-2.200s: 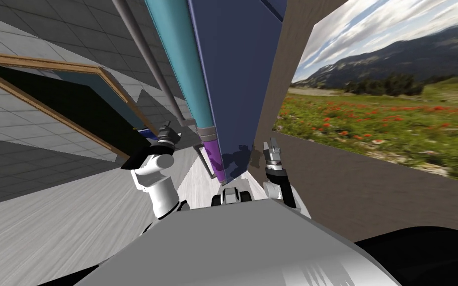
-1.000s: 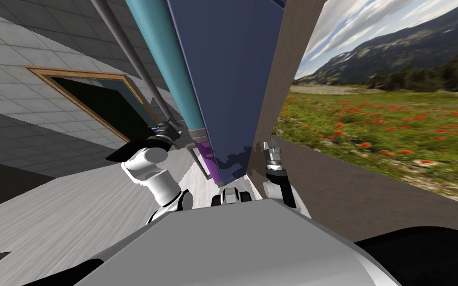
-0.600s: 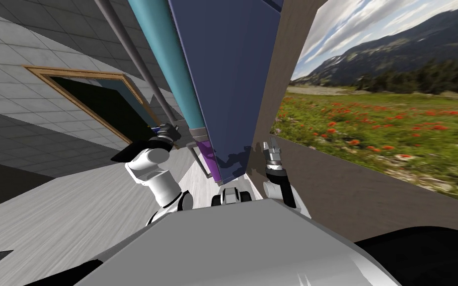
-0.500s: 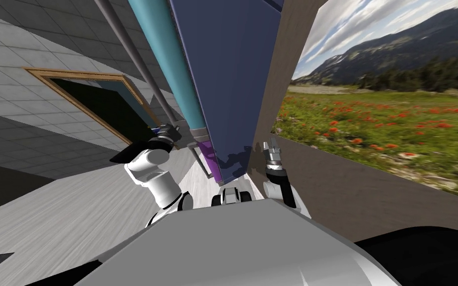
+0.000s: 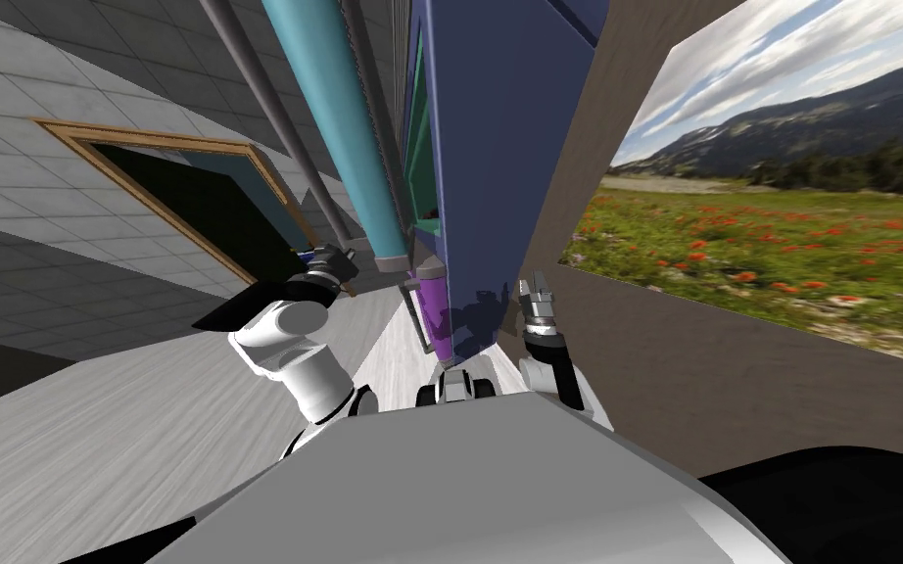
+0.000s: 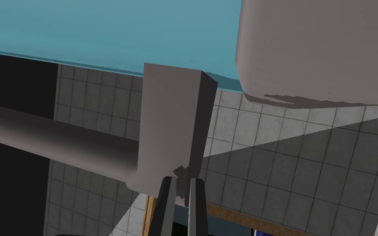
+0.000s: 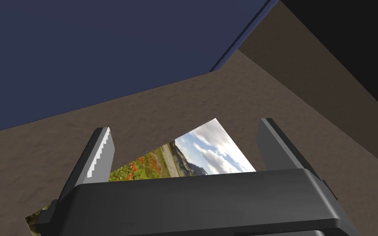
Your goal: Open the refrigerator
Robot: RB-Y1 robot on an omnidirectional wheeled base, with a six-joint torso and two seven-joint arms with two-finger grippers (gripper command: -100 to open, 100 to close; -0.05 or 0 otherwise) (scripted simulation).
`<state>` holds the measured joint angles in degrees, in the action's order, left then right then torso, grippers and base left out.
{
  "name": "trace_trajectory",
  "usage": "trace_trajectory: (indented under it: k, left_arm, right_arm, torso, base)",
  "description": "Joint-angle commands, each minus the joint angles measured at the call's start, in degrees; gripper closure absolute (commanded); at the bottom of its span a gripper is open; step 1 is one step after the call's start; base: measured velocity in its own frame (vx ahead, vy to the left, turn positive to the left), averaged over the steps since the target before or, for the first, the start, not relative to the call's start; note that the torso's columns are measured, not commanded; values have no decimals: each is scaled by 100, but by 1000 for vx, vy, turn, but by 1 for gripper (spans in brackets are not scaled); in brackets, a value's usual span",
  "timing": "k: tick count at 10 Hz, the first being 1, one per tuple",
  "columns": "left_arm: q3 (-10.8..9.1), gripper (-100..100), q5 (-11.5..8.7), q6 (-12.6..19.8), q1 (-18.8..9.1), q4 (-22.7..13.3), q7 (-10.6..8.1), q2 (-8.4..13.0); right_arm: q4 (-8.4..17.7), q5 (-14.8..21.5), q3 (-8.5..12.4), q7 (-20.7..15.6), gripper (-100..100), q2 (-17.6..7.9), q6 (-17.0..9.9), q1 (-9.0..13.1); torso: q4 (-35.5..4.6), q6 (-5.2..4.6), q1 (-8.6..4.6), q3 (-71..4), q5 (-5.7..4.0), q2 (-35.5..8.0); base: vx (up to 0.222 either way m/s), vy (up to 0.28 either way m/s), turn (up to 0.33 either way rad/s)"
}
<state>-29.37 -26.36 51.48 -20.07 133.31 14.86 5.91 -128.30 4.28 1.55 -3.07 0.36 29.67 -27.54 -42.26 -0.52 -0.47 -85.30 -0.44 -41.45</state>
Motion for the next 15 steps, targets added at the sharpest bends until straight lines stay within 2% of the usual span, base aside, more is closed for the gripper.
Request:
trace_trajectory:
  k: [1, 2, 3, 4, 5, 6, 7, 8, 9, 10, 11, 12, 13, 14, 15]
  left_arm:
    - [110, 100, -69, 87, 46, 250, -117, 21]
    - [182, 100, -137, 206, 157, 479, -220, 27]
    - [182, 100, -137, 206, 157, 484, -220, 27]
    - [253, 100, -204, 325, 269, 718, -324, 34]
    - [253, 100, -204, 325, 269, 718, -324, 34]
    - [324, 100, -272, 444, 380, 935, -428, 40]
    - [324, 100, -272, 444, 380, 951, -428, 40]
    - [396, 100, -339, 564, 492, 1185, -531, 47]
    - [396, 100, -339, 564, 492, 1185, -531, 47]
    - [467, 100, -407, 683, 603, 1419, -635, 53]
    - [467, 100, -407, 683, 603, 1419, -635, 53]
    - [539, 100, -474, 802, 715, 1652, -738, 59]
    - [507, 100, -362, 853, 666, 1515, -706, 37]
    - [572, 100, -468, 875, 667, 1535, -719, 51]
    - [634, 100, -581, 865, 667, 1533, -709, 61]
  right_arm:
    - [0, 0, 1, 0, 0, -1, 0, 0]
    - [0, 0, 0, 0, 0, 0, 0, 0]
    - [0, 0, 0, 0, 0, 0, 0, 0]
    - [0, 0, 0, 0, 0, 0, 0, 0]
    - [0, 0, -1, 0, 0, 0, 0, 1]
    - [0, 0, -1, 0, 0, 1, 0, 0]
    - [0, 0, 0, 0, 0, 0, 0, 0]
    - [0, 0, 0, 0, 0, 1, 0, 0]
    - [0, 0, 0, 0, 0, 0, 0, -1]
    - [0, 0, -1, 0, 0, 1, 0, 0]
    - [0, 0, 0, 0, 0, 0, 0, 0]
    - [0, 0, 0, 0, 0, 1, 0, 0]
    - [0, 0, 0, 0, 0, 0, 0, 0]
    - [0, 0, -2, 0, 0, 3, 0, 0]
    - [0, 0, -1, 0, 0, 1, 0, 0]
  torso:
    - [-3, -13, 9, -9, -6, 10]
    - [-4, -14, -20, -18, -15, 19]
    - [-3, -22, -21, -19, -19, 21]
    - [-1, -25, -42, -16, -22, 13]
    - [-2, -20, -35, -7, -19, 4]
    - [-4, -11, -35, -10, -18, 11]
    - [-8, -15, -11, -14, -17, 12]
    - [-8, -10, -25, -8, -15, 2]
    - [-12, -14, -26, -6, -20, 1]
    - [-11, -14, -37, -5, -22, -7]
    - [-16, -8, -17, -1, -18, -7]
    - [-13, -2, -26, 6, -13, -16]
    - [-19, -4, -21, 12, -16, -26]
    - [-1, 15, -58, 31, -5, -39]
    - [-4, 9, -8, 26, 1, -33]
  base:
    - [42, 314, -47]
    - [55, 338, -83]
    - [4, 302, -70]
    - [-19, 304, -106]
    - [30, 270, -71]
    - [50, 324, -70]
    - [26, 289, -49]
    - [61, 301, -100]
    - [11, 280, -47]
    - [37, 335, -96]
    - [32, 312, -56]
    - [20, 329, -93]
    - [1, 176, -14]
    - [19, 236, -20]
    - [24, 377, -149]
